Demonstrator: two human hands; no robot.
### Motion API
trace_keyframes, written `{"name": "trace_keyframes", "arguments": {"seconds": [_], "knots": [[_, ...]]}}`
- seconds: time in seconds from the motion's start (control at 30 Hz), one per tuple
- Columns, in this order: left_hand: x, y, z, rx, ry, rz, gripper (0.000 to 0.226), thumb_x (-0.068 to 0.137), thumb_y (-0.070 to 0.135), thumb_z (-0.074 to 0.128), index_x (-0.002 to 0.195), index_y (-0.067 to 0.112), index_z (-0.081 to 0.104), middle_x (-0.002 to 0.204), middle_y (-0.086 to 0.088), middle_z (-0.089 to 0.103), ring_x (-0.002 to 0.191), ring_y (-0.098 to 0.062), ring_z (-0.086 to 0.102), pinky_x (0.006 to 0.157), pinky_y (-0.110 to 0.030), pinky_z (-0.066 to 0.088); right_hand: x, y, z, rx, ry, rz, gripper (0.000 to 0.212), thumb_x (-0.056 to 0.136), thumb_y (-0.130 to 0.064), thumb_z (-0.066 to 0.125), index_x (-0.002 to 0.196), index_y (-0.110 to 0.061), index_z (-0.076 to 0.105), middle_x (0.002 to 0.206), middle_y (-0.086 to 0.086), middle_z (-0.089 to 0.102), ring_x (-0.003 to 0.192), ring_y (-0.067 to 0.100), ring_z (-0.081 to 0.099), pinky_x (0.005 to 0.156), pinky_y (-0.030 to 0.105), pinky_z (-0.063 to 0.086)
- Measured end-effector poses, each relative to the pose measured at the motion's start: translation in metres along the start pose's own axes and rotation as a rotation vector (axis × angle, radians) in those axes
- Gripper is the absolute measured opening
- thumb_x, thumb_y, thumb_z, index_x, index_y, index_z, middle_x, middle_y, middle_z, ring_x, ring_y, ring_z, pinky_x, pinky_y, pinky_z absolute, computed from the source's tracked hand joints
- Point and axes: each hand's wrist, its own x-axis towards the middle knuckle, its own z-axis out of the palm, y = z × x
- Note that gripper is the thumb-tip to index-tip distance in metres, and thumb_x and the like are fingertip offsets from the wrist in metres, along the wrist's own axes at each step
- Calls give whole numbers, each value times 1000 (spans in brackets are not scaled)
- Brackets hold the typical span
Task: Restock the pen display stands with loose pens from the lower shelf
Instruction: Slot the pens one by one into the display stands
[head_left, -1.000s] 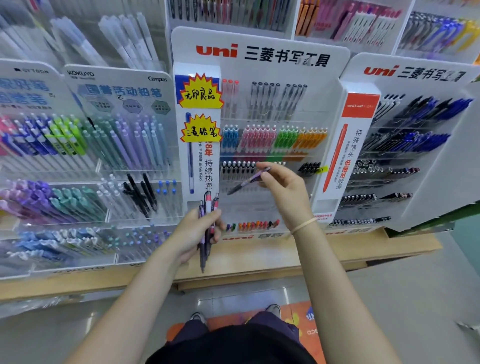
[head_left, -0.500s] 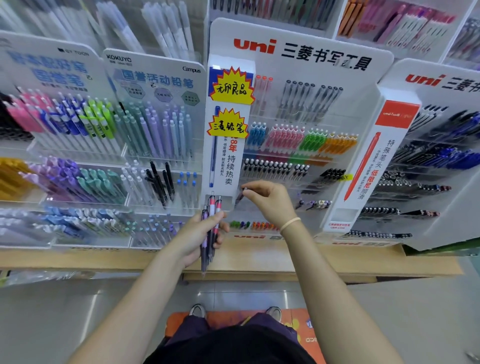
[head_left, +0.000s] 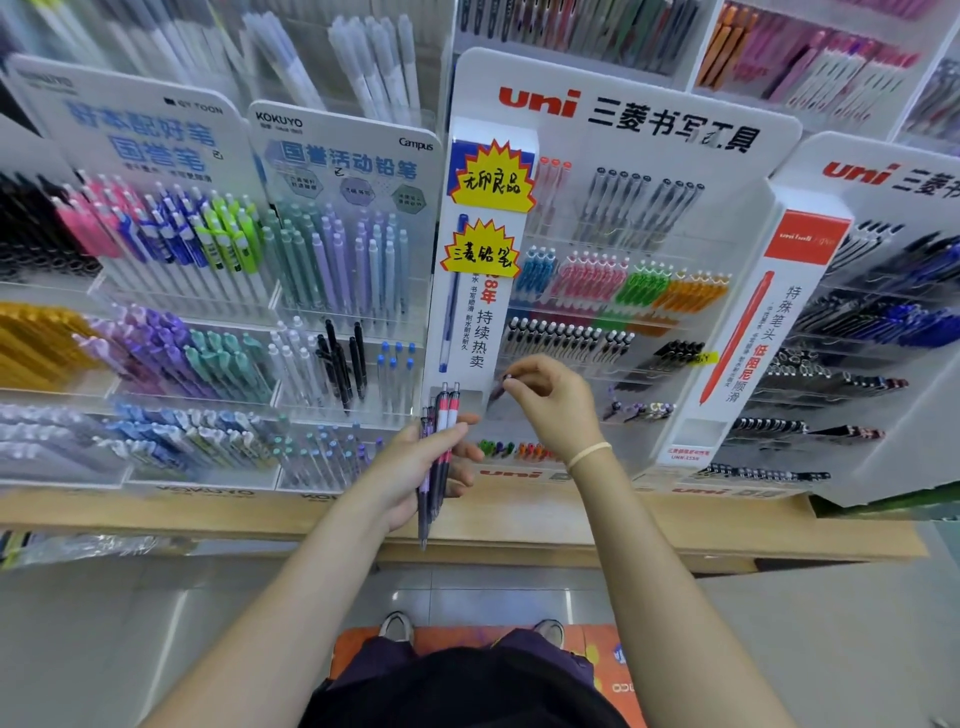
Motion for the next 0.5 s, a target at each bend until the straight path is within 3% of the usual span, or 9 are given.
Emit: {"name": "trace_keyframes", "arguments": {"seconds": [0.2,0.37,0.5], "knots": [[3,0,-1,-24,7,-26,17,100,20,58,110,10,47,77,-7,63,54,-16,51,44,-23,41,-15,1,-1,-1,41,-40,9,91,-14,69,91,-22,65,90,-10,71,87,-1,66,85,21,52],[3,0,2,-49,-33,-17,17,101,16,57,113,10,47,84,-11,66,62,-19,59,50,-26,48,-10,10,16,-115,-30,14,4,91,-15,69,94,-17,67,91,-11,71,90,1,66,92,32,53],[3,2,0,-71,-19,33,29,96,18,63,118,2,53,83,-10,69,64,-21,64,55,-31,56,-4,15,26,-207,-47,-1,5,91,-21,68,92,-24,65,89,-18,68,92,5,67,98,51,47]]}}
